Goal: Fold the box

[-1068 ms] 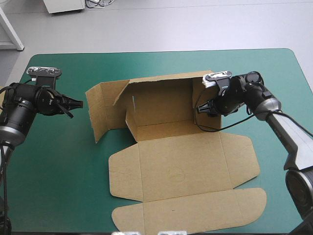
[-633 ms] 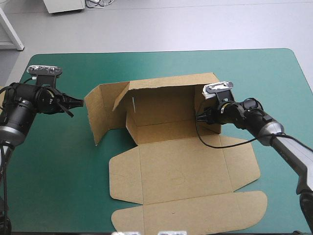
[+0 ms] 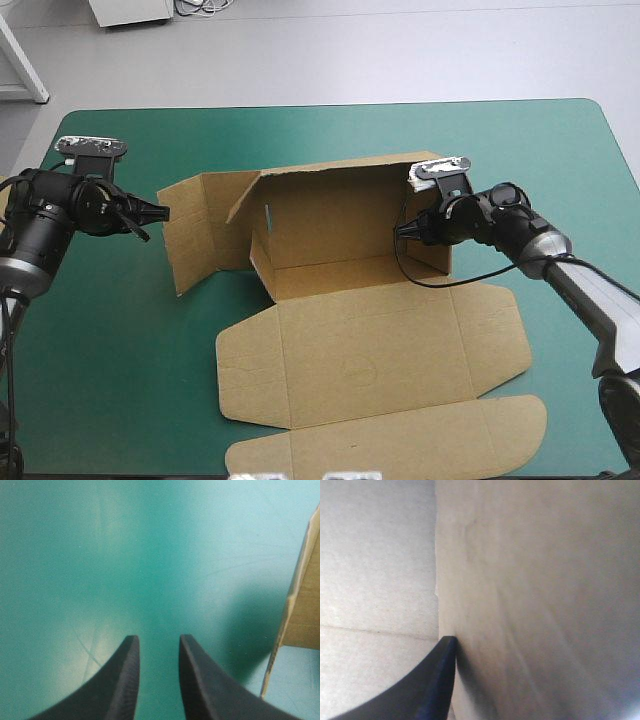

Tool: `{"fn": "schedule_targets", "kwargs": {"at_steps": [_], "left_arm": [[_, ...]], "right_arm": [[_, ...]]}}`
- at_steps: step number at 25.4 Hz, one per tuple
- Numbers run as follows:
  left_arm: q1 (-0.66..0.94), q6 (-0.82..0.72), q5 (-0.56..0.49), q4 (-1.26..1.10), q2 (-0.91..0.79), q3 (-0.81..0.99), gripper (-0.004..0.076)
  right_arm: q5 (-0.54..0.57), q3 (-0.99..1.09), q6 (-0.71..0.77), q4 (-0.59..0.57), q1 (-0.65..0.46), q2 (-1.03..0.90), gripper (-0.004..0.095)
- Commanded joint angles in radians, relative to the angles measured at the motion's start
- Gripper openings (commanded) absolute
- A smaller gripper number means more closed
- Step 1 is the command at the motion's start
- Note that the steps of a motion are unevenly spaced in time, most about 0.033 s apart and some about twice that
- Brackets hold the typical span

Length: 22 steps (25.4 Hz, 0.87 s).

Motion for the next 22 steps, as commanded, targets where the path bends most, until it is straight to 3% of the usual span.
{"fn": "schedule_targets", "kwargs": {"at_steps": [1, 10, 15, 20, 22], "left_arm": [[-0.002, 0.0, -0.054, 0.01, -0.035, -0.025, 0.0204], [-0.002, 0.001, -0.054, 0.01, -0.035, -0.025, 0.0204], [-0.002, 0.001, -0.048, 0.002, -0.035, -0.025, 0.0204], [-0.002, 0.001, -0.017, -0.001, -0.035, -0.025, 0.0204], [-0.002, 0.002, 0.001, -0.001, -0.035, -0.025, 0.0204]], "right_arm": [[0.131, -0.145, 0.005, 0.0, 0.0, -0.042, -0.002], [0.54, -0.358, 0.031, -0.008, 0.0, -0.042, -0.002], [0.615, -0.384, 0.035, -0.014, 0.0, -0.007, -0.002], [0.578, -0.407, 0.035, -0.03, 0.0, 0.086, -0.0016], [0.574, -0.438, 0.035, -0.039, 0.0, 0.139, 0.0033]]}}
